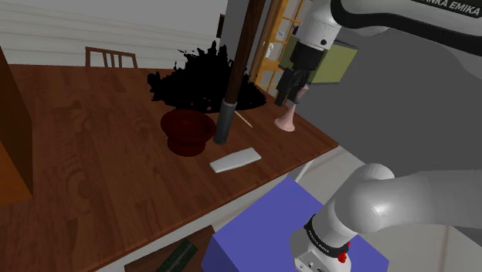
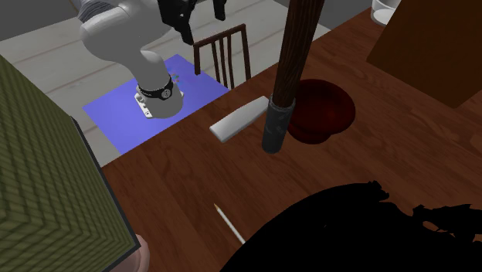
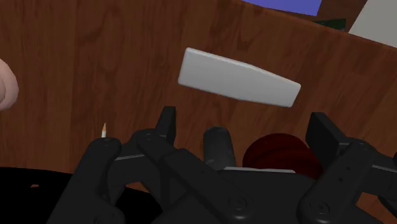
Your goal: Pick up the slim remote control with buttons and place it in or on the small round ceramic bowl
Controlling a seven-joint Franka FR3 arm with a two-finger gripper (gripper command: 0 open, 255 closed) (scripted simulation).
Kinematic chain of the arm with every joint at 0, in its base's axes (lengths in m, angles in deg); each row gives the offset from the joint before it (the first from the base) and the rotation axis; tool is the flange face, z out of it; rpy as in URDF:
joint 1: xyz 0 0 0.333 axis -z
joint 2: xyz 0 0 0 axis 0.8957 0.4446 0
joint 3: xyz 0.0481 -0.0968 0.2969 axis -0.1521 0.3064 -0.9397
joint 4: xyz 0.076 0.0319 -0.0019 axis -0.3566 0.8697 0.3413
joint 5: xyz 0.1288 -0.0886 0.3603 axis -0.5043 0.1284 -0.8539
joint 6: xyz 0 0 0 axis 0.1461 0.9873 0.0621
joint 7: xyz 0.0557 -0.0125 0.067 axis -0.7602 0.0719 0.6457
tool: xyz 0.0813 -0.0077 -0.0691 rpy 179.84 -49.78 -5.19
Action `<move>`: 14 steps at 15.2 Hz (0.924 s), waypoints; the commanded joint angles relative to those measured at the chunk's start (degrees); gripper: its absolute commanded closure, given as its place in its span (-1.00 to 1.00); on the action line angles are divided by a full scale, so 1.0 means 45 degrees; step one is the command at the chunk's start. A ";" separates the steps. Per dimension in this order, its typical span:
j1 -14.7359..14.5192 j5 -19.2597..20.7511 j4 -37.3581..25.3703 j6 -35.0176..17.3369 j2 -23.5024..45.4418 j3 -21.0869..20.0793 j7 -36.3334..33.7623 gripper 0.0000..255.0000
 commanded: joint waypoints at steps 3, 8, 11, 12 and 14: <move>-0.0519 0.0224 0.0679 -0.0879 0.0228 0.0229 0.1526 -1.00; -0.1794 0.0767 0.2166 -0.3147 0.1042 0.0800 0.5254 -1.00; -0.2517 0.1067 0.2932 -0.4562 0.1688 0.1118 0.7455 -1.00; -0.2762 0.1168 0.3168 -0.5043 0.1929 0.1229 0.8178 -1.00; -0.3237 0.1358 0.3614 -0.6023 0.2447 0.1438 0.9623 -1.00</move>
